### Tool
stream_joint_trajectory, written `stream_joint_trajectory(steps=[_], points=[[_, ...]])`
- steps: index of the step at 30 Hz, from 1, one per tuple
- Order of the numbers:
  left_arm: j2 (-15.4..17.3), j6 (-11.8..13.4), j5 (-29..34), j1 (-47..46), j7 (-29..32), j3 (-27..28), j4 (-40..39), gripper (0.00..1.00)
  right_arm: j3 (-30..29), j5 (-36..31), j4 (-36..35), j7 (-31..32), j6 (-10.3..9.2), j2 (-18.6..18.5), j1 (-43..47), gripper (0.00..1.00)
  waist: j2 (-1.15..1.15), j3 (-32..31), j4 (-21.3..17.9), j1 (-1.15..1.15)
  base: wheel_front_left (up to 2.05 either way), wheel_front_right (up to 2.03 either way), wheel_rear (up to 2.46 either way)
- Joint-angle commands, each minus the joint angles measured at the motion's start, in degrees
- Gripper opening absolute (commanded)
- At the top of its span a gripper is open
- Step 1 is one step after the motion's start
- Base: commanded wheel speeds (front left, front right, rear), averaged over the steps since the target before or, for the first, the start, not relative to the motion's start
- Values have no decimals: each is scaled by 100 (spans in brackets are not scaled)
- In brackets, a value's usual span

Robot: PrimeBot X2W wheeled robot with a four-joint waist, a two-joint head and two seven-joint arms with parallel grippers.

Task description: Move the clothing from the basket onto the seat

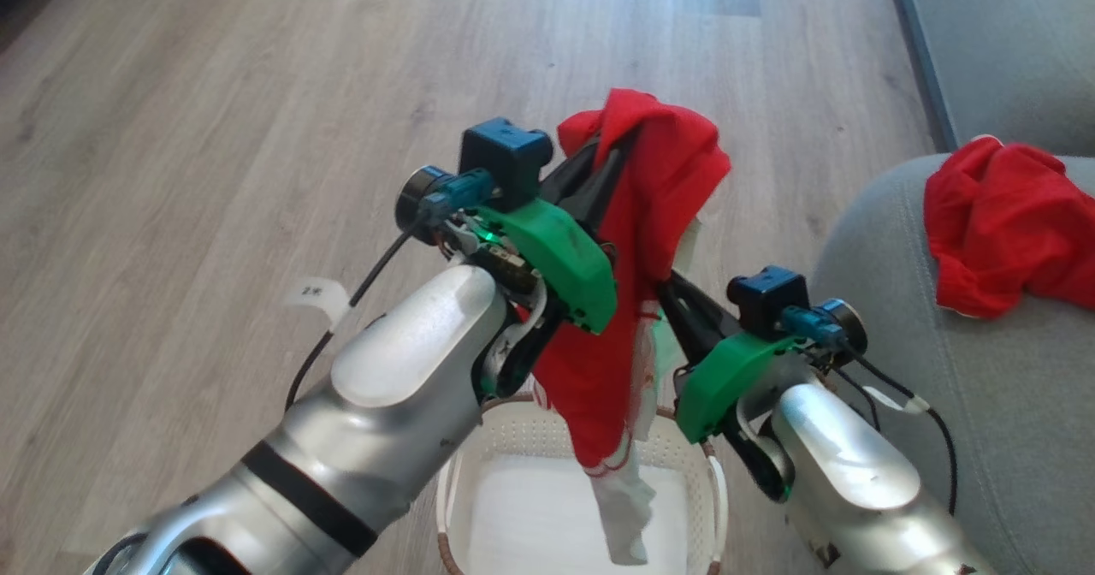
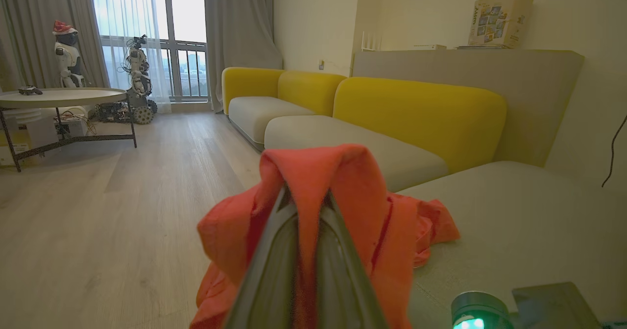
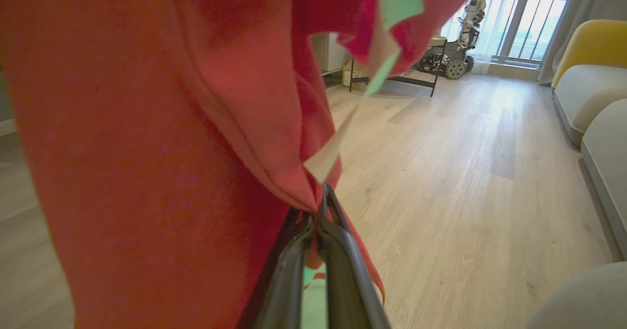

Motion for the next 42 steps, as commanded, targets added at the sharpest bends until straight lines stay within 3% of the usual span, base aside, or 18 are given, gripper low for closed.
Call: stream_joint_trajectory(steps=[1, 2, 11, 19, 20, 34, 42], points=[[87, 12, -48, -192, -94, 296, -100, 76, -38, -74, -216, -38, -2, 55, -202, 0, 0, 26, -71, 0, 0, 0, 0], [102, 5, -69, -158, -120, 315, -70, 100, -106, -124, -223, -38, -2, 55, -194, 0, 0, 35, -113, 0, 0, 0, 0], [189, -23, -138, 325, -353, 407, 36, 100, -1005, -833, -396, -38, -2, 54, -248, 0, 0, 110, -662, 0, 0, 0, 0], [219, -26, 86, 705, -442, 354, -68, 100, -1526, -1427, -603, -38, -2, -135, -321, 0, 0, 175, -1325, 0, 0, 0, 0], [238, -4, 164, 793, -450, 330, -73, 100, -1607, -1510, -681, -38, -2, -210, -329, 0, 0, 196, -1546, 0, 0, 0, 0], [361, 12, 622, 1150, -463, 350, -53, 100, -1622, -1473, -1131, 0, -2, -551, -572, 0, 0, 473, -3070, 0, 0, 0, 0], [289, -27, 851, 1228, -464, 453, -71, 100, -1438, -1348, -1300, 156, -2, -691, -725, 0, 0, 631, -3456, 0, 0, 0, 0]])
